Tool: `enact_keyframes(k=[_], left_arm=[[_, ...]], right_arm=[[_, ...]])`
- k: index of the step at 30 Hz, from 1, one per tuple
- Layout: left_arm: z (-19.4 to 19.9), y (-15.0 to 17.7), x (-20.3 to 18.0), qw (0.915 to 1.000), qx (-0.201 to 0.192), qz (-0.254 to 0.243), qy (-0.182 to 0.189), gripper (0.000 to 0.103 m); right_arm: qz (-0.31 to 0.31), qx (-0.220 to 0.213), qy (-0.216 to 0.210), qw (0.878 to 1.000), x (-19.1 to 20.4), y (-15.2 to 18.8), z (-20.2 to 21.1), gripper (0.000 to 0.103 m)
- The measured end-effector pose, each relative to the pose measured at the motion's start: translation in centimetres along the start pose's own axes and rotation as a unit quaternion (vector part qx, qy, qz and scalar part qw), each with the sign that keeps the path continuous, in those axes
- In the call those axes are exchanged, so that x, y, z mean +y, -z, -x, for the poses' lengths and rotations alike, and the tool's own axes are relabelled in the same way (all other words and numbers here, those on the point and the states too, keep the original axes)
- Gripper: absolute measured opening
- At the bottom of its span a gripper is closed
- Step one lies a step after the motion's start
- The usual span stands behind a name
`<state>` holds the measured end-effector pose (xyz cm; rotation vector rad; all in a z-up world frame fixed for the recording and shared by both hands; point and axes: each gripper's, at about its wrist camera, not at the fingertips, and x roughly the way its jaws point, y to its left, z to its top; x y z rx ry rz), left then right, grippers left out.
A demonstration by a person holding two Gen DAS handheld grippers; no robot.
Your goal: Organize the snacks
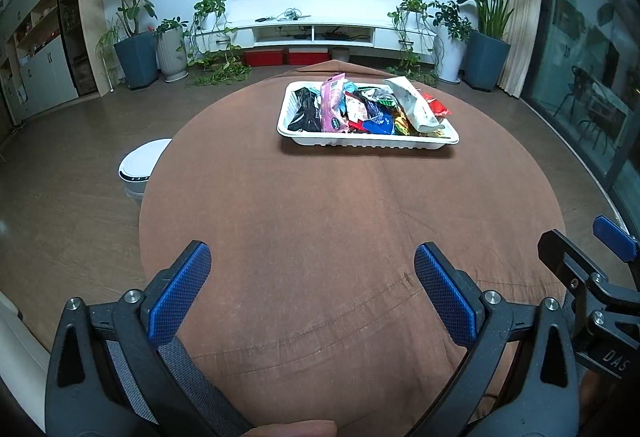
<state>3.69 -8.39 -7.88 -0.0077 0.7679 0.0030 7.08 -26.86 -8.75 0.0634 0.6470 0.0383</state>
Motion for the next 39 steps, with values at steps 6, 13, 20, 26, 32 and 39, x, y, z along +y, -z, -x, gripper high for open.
enact_keyframes(k=[6,13,20,26,32,39], left_arm=[[-0.1,0.1,0.0,1.0,0.001,0.001,0.002,0.103],[-0.3,0.2,0.2,1.0,0.003,0.0,0.001,0.103],[-0.4,0.3,0.2,1.0,0.003,-0.001,0.0,0.103],[-0.4,0.3,0.2,1.0,0.003,-0.001,0.001,0.103],[-0.4,0.3,0.3,1.0,0.003,-0.001,0.001,0.103],[-0.4,0.3,0.2,1.0,0.003,-0.001,0.001,0.103]], right_arm=[[0.001,0.001,0.0,1.0,0.0,0.1,0.0,0.103],[0.0,0.002,0.0,1.0,0.0,0.2,0.0,0.103],[0.0,0.003,0.0,1.0,0.0,0.1,0.0,0.103],[0.0,0.005,0.0,1.0,0.0,0.2,-0.1,0.103],[0.0,0.007,-0.001,1.0,0.0,0.8,0.0,0.103],[0.001,0.009,-0.001,1.0,0.0,0.9,0.1,0.103]])
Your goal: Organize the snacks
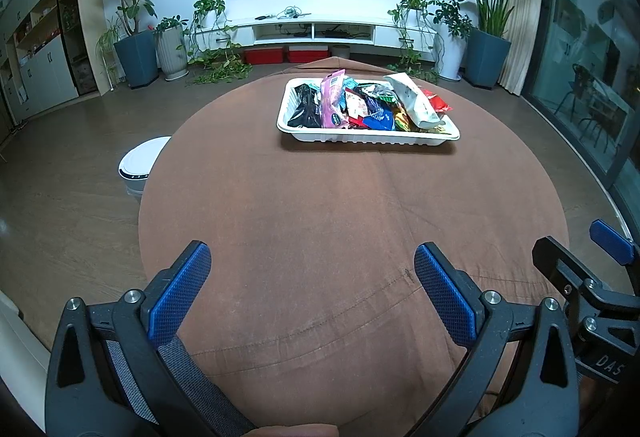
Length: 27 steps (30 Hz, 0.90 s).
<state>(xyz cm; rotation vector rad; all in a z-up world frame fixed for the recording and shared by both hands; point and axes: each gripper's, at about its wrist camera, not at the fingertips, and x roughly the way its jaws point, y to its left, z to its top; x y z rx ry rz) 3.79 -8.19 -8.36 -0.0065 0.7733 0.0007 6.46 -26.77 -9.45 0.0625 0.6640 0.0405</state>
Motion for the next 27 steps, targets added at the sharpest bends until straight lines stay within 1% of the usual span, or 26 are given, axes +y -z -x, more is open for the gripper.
enact_keyframes(k=[5,22,27], left_arm=[[-0.07,0.05,0.04,1.0,-0.001,0.0,-0.003,0.103],[-0.01,-0.06,0.14,1.0,-0.006,0.004,0.002,0.103],[0.15,0.04,0.06,0.9999,-0.015,0.0,-0.003,0.103]], right_arm=[[0.0,0.0,0.0,1.0,-0.06,0.74,0.12,0.103],[0.0,0.004,-0.001,1.0,-0.08,0.64,0.39,0.103],[0.001,0.005,-0.001,1.0,-0.14,0.68,0.67,0.103]])
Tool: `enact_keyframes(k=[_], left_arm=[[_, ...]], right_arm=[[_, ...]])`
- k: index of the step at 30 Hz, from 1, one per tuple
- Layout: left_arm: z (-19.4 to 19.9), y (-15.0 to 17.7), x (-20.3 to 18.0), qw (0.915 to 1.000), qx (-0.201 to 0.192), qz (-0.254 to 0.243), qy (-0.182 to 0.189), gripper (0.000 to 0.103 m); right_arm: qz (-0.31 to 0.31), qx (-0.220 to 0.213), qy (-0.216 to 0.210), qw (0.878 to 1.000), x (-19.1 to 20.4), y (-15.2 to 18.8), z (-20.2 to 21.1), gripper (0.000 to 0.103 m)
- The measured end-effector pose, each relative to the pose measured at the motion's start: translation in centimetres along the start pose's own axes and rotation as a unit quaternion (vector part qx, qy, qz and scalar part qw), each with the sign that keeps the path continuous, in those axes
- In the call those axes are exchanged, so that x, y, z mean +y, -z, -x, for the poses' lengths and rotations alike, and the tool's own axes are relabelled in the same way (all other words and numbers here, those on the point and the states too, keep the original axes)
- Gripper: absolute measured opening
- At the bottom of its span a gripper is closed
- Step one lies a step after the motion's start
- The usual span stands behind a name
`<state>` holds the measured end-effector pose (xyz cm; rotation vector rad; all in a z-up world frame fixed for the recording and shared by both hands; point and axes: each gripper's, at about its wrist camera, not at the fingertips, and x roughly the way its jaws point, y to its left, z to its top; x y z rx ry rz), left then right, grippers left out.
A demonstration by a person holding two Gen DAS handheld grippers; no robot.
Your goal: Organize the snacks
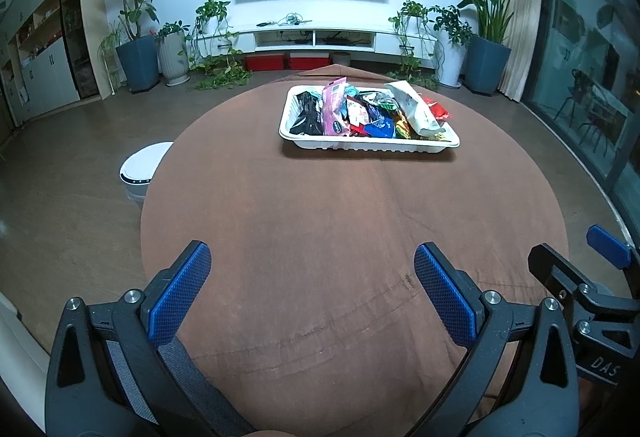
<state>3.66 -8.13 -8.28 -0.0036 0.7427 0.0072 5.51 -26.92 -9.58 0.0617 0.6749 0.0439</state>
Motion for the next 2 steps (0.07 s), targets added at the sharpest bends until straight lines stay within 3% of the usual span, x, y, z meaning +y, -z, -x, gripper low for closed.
enact_keyframes(k=[2], left_arm=[[-0.04,0.0,-0.01,1.0,-0.001,0.0,0.003,0.103]], right_arm=[[-0.001,0.001,0.0,1.0,-0.05,-0.23,-0.16,0.103]])
